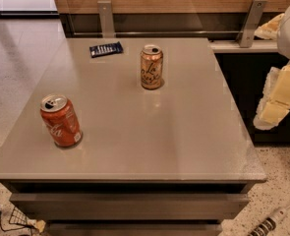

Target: Knock coke can over

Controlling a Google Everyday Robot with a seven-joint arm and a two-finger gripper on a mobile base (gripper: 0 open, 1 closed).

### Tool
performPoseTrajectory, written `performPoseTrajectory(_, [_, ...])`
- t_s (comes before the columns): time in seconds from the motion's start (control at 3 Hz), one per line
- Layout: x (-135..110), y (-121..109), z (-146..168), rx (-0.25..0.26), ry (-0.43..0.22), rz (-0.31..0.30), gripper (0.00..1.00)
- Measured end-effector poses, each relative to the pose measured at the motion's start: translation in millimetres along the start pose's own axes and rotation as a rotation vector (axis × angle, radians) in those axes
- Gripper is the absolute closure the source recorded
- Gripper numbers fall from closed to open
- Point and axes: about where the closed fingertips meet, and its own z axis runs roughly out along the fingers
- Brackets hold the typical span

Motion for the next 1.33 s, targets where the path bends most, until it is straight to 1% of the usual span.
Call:
performPoseTrajectory(0.33, [-17,-1,30,-0.051,-0.166,-0.029,0.0])
performPoseTrajectory(0.67, [-39,3,74,-0.11,-0.371,-0.052,0.0])
performPoseTrajectory(1.0, [-71,16,107,-0.148,-0.588,-0.04,0.0])
performPoseTrajectory(1.33, [-112,33,110,-0.138,-0.756,-0.014,0.0])
